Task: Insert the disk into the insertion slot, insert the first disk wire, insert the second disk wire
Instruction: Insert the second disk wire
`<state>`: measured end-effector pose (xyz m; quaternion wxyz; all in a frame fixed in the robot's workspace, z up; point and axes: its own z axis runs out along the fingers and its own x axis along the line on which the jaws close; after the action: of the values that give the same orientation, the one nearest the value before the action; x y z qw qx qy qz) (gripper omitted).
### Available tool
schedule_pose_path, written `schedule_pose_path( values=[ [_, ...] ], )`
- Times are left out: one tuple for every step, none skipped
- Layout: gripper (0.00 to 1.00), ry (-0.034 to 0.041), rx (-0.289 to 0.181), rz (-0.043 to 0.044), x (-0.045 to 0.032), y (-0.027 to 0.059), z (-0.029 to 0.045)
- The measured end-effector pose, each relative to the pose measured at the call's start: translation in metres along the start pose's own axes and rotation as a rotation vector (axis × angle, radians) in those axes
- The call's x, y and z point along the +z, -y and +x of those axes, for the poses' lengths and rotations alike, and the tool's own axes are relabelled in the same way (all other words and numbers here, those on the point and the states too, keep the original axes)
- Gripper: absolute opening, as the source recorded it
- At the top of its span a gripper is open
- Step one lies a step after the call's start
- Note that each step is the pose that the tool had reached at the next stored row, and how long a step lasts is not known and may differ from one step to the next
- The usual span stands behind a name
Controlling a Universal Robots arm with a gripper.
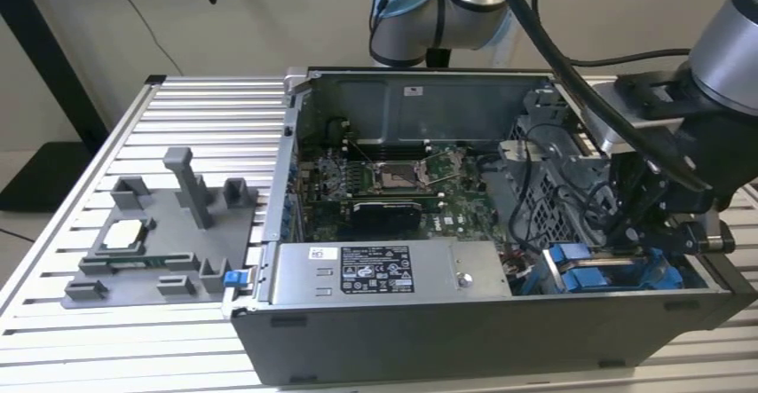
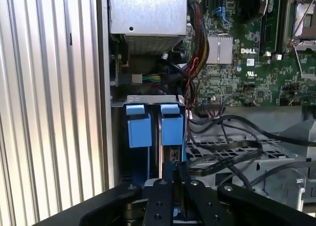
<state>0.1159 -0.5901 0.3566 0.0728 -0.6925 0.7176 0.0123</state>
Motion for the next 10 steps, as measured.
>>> schedule_pose_path(
  values=[
    [0.00, -0.0002, 0.000, 0.0005, 0.0006, -0.0001, -0.0003],
    [0.00, 0.0000, 0.000, 0.0008, 0.0011, -0.0001, -0.0006],
    [0.00, 0.0006, 0.000, 0.0010, 0.0016, -0.0002, -0.0008],
    [0.00, 0.0011, 0.000, 0.0010, 0.0020, -0.0001, -0.0010],
    [0.00, 0.0013, 0.000, 0.0010, 0.0022, 0.0001, -0.0011],
    [0.00, 0.0014, 0.000, 0.0010, 0.0024, 0.0006, -0.0013],
    [0.00, 0.0016, 0.000, 0.0010, 0.0027, 0.0010, -0.0014],
    [0.00, 0.0016, 0.000, 0.0010, 0.0029, 0.0015, -0.0015],
    [0.00, 0.0017, 0.000, 0.0010, 0.0032, 0.0019, -0.0015],
    [0.00, 0.0024, 0.000, 0.0009, 0.0035, 0.0025, -0.0015]
  ],
)
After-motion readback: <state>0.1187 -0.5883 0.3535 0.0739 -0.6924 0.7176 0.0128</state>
